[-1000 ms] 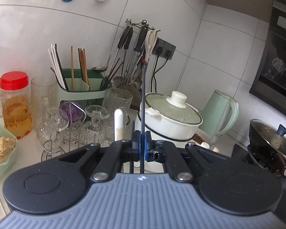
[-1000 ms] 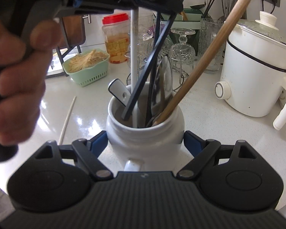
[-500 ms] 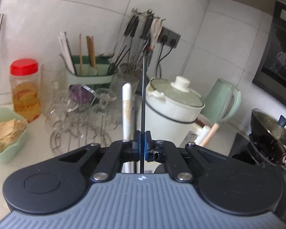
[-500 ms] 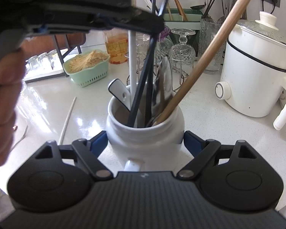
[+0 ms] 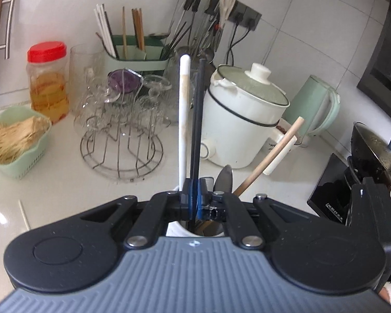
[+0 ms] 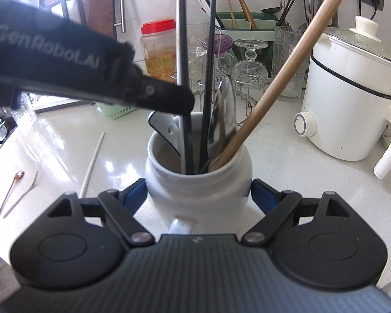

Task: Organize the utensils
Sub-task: 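Carry the black chopstick into the mug and open the left gripper, then lower the mug upright onto the counter and open the right gripper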

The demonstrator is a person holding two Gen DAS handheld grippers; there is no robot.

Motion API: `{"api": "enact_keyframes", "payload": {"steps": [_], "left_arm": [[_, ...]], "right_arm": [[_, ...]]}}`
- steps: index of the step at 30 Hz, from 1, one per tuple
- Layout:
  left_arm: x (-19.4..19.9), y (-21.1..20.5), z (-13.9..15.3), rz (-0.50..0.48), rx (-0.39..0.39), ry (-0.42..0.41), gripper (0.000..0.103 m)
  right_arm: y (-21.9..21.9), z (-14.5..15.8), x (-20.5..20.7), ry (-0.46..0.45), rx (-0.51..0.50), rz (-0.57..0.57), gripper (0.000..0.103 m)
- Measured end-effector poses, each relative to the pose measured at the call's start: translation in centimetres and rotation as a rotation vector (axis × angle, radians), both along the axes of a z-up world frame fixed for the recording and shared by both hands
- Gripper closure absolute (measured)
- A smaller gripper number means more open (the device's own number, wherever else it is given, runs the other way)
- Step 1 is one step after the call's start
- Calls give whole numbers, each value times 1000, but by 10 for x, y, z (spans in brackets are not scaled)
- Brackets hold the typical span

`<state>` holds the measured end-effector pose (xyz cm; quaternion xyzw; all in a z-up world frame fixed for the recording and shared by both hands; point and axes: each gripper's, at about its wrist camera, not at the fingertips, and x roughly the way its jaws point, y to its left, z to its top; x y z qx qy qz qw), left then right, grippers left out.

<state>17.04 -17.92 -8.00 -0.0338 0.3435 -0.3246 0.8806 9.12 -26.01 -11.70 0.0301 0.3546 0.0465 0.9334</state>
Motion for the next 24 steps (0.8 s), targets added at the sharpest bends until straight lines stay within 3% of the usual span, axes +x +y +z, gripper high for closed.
{"api": "enact_keyframes", "payload": {"steps": [7,12,16,18,20,21,24], "left_arm": [[-7,7,6,63,23,41,98],[-16,18,13,157,49,75,79],[-24,34,23,245,62,103,71],[-28,42,30,285,67,108,60],[-32,52,36,324,81,106,45],[-34,56,40,346,87,106,39],[-39,73,48,381,84,108,30]], "right_arm": [[-1,1,1,8,-1,14,14],[-2,1,3,17,0,24,14],[-3,3,5,33,5,25,15],[-3,4,7,45,1,19,15],[-2,9,6,23,-4,13,11],[-2,12,6,8,-6,10,3],[0,19,7,4,-21,-2,0]]}}
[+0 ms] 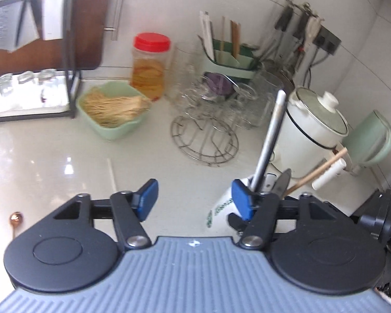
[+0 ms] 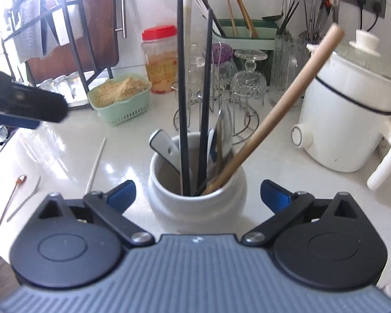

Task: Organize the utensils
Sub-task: 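Lower the mug upright onto the counter and open the right gripper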

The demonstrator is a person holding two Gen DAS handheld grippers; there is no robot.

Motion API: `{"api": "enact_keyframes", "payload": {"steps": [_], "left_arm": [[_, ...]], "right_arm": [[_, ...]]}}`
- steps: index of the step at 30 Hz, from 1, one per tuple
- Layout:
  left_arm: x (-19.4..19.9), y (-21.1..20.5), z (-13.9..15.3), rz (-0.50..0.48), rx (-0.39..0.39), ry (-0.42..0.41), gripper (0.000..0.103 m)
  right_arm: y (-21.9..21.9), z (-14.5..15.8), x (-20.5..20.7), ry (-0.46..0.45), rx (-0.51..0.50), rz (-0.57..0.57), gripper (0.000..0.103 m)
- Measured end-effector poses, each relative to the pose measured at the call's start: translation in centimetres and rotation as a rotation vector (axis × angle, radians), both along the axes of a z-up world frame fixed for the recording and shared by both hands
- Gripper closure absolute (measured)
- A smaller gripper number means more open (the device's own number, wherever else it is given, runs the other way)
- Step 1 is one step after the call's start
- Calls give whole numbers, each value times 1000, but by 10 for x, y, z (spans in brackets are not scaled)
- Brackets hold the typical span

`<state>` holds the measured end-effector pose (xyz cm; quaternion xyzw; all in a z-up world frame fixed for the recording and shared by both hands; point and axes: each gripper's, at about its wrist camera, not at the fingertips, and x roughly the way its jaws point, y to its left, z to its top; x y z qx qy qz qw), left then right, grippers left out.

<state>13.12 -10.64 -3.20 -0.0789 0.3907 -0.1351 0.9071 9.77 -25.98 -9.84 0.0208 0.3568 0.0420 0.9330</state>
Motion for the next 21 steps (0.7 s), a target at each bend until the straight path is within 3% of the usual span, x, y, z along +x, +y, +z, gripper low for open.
{"api": "enact_keyframes", "payload": {"steps": [9,21], "left_arm": [[-25,46,31,-5,38,-20,17],[-79,84,67,-37,45,-31,14]], "right_arm": [[13,52,-29,7,39,-121,0],[41,130,-103,-32,76,-274,0]]}}
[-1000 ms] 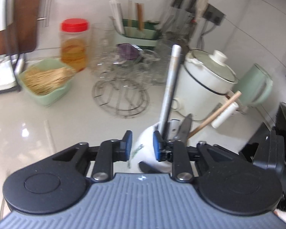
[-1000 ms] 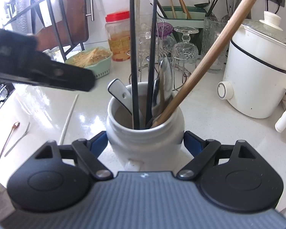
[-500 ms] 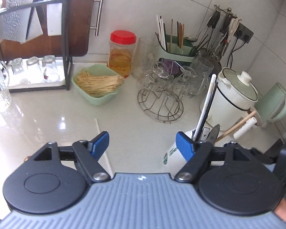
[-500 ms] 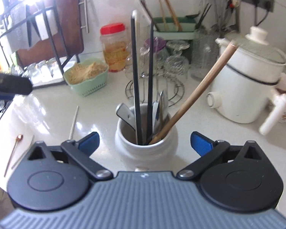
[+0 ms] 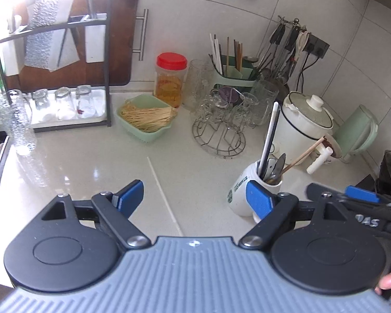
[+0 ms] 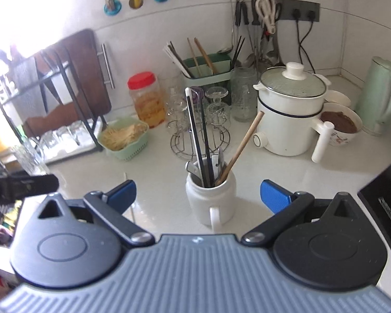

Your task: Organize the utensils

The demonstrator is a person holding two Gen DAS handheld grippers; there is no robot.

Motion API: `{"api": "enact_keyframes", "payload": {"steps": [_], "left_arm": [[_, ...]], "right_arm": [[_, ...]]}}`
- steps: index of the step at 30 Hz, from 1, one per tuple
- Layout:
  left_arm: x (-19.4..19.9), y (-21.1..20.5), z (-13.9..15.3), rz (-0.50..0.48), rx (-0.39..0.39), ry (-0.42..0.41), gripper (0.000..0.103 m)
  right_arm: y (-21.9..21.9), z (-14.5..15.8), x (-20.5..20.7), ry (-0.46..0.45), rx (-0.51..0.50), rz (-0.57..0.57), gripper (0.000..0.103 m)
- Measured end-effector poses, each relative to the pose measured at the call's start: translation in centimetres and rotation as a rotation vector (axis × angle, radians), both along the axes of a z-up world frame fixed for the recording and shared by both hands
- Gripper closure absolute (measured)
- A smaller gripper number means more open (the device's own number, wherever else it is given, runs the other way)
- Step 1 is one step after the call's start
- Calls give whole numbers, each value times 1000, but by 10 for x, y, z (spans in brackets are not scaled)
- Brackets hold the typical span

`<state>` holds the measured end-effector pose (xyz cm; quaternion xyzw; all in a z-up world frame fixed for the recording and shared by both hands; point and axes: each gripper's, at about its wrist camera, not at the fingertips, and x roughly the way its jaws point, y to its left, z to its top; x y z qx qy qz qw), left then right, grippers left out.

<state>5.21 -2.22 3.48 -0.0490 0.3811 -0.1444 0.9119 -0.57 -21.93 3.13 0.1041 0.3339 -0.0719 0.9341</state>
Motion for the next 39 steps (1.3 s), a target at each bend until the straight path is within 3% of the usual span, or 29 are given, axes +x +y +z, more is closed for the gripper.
{"api": "enact_keyframes", "payload": {"steps": [10,22,39], "left_arm": [[-36,-14,10,24,27,0,14],[-66,-40,4,42,72,21,11],[-76,-40,2,84,99,9,9]], "right_arm": [[-7,18,-41,-27,-1,-5,0],[-24,12,-70,-1,0,22,0],[-19,6,-71,0,7,60,0]]}}
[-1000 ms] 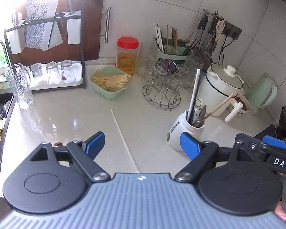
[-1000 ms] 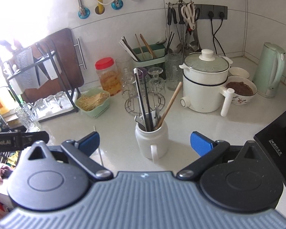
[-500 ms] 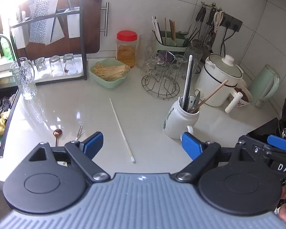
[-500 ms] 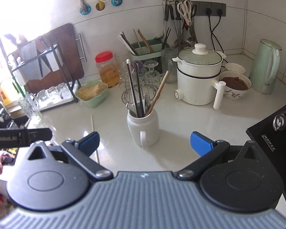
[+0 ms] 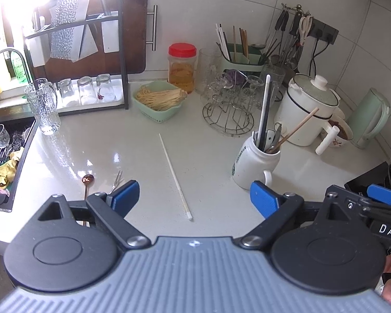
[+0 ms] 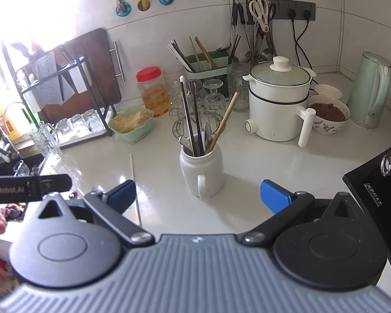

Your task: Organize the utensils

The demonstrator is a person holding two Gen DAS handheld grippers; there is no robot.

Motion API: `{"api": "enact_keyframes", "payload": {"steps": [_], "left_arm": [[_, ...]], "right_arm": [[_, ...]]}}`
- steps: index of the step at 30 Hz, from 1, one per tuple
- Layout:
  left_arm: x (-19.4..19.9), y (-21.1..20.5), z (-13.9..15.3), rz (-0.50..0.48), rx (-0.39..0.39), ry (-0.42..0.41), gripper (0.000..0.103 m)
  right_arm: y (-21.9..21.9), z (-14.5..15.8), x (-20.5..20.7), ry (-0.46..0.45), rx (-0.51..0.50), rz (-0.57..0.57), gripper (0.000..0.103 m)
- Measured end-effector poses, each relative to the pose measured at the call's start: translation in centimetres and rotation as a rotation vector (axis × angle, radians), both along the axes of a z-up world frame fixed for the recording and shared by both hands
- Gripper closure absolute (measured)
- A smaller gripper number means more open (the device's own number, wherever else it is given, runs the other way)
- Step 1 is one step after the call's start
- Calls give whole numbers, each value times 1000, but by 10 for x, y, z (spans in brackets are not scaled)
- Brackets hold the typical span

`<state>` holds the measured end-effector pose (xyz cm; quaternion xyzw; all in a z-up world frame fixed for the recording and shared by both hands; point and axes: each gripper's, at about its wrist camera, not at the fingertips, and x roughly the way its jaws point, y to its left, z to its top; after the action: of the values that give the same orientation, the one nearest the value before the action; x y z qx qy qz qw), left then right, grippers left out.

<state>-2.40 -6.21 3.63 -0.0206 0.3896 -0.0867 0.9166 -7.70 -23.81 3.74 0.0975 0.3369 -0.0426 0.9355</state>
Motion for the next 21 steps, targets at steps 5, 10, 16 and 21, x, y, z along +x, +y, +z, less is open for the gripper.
{"api": "enact_keyframes", "payload": {"steps": [5,10,16,21], "left_arm": [[1,-1,0,3,5,-1,9],[6,0,0,7,10,2,9],[9,-2,-1,2,13,6,9],[12,-3,-2,-5,16,9,9]], "right_arm": [[1,-1,1,0,4,-2,0],[0,-1,2,-4,1,-2,0],[-1,-2,3,0,1,-9,0],[-2,-1,6,-2,-4,-11,0]]}}
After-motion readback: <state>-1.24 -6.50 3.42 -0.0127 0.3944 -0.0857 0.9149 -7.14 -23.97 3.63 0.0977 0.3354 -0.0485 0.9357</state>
